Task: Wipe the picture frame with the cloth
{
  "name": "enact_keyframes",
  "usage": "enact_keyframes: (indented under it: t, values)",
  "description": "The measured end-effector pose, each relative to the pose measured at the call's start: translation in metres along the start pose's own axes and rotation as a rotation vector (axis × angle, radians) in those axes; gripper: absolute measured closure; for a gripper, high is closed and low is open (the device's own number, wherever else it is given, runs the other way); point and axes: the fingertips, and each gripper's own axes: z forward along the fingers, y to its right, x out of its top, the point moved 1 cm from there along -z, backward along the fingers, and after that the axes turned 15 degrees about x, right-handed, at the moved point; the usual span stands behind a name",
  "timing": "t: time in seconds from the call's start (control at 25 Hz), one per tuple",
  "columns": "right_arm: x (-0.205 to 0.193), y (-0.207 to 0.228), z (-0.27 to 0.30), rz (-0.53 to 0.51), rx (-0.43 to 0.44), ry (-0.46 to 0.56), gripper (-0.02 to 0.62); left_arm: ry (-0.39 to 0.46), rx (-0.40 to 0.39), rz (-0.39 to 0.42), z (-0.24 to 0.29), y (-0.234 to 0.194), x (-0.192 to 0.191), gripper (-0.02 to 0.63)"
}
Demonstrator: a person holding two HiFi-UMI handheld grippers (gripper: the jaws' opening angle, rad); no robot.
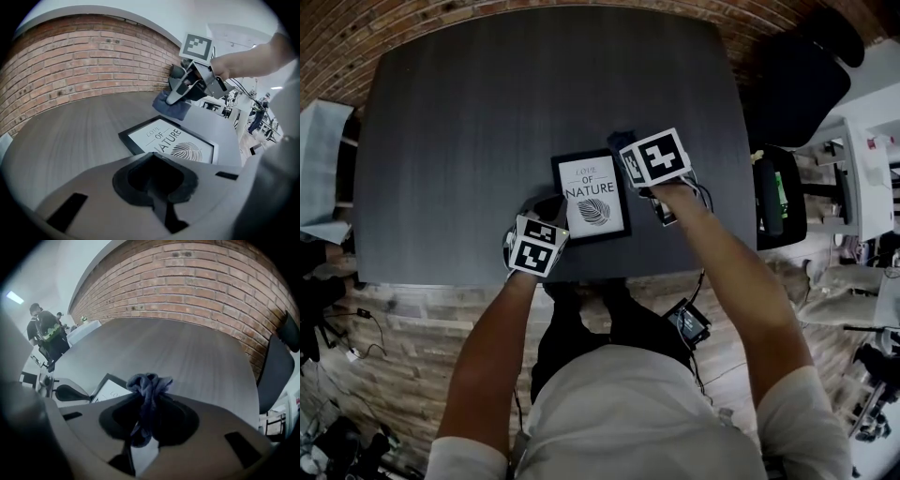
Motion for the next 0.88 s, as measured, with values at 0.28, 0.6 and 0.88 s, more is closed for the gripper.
enact_keyframes:
  t: [0.28, 0.6, 0.88]
  values:
    - [0.012, 0.010, 0.026, -0.077, -0.080, -0.111, 0.486, -0.004, 0.002, -0.002, 0.000, 0.000, 0.000, 0.598]
    - [0.004, -0.013, 0.038, -0.221, -0.028, -0.171, 0.489, 0.012, 0.033, -0.021, 0.001, 0.000, -0.004, 0.598]
    - [-0.009, -0.023, 0.035, -0.247, -0.012, -0.179, 0.491, 0.023, 0.039, -0.025, 0.002, -0.001, -0.003, 0.598]
